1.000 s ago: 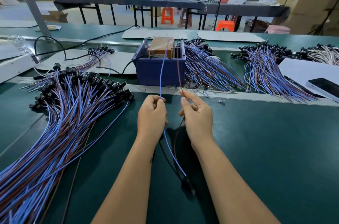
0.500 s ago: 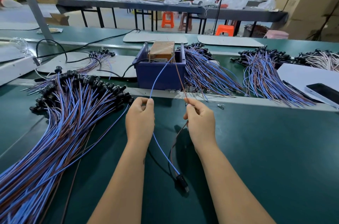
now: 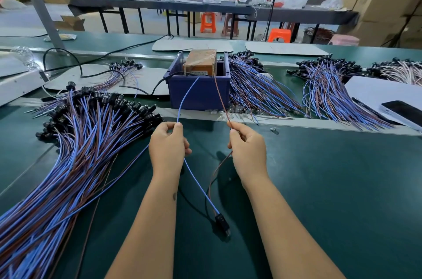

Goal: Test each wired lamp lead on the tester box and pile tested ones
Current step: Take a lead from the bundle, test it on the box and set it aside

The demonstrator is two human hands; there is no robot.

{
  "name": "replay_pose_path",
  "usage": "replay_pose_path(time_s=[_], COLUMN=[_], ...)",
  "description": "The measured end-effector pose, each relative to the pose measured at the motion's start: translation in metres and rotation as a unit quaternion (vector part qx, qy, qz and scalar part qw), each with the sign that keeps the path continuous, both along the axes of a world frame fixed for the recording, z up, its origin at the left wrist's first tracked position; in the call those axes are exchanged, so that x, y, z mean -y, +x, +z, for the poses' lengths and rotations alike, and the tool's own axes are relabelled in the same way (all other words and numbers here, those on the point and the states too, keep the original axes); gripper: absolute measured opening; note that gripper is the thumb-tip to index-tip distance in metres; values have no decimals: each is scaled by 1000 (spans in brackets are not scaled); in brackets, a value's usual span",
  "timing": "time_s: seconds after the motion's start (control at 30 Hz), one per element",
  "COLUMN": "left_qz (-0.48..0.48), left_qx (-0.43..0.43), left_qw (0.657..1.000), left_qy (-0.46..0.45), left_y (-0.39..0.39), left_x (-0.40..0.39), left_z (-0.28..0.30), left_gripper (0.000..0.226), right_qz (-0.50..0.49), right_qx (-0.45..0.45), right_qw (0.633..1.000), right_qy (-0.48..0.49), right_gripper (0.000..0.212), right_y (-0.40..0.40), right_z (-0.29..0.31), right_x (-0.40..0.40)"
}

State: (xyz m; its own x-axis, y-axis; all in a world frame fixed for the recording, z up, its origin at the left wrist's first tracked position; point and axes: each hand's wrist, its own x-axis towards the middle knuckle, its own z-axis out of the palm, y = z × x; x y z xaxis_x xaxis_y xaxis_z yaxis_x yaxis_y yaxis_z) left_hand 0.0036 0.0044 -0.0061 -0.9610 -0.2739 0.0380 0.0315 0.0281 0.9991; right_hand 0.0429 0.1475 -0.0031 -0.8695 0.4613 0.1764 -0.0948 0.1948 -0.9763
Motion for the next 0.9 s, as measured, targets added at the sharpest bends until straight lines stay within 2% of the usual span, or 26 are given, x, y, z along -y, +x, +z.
replay_pose_path(time_s=[0.9], left_qz=[47], left_qx=[17], left_qw=[999], left_qy=[14], left_y=[-1], left_x=[0], left_z=[3], left_gripper=[15], right_qz=[-7], right_qx=[12], right_qw=[1000], right_qy=[27], right_gripper=[31], right_y=[-1], right_z=[-4], right_x=[1])
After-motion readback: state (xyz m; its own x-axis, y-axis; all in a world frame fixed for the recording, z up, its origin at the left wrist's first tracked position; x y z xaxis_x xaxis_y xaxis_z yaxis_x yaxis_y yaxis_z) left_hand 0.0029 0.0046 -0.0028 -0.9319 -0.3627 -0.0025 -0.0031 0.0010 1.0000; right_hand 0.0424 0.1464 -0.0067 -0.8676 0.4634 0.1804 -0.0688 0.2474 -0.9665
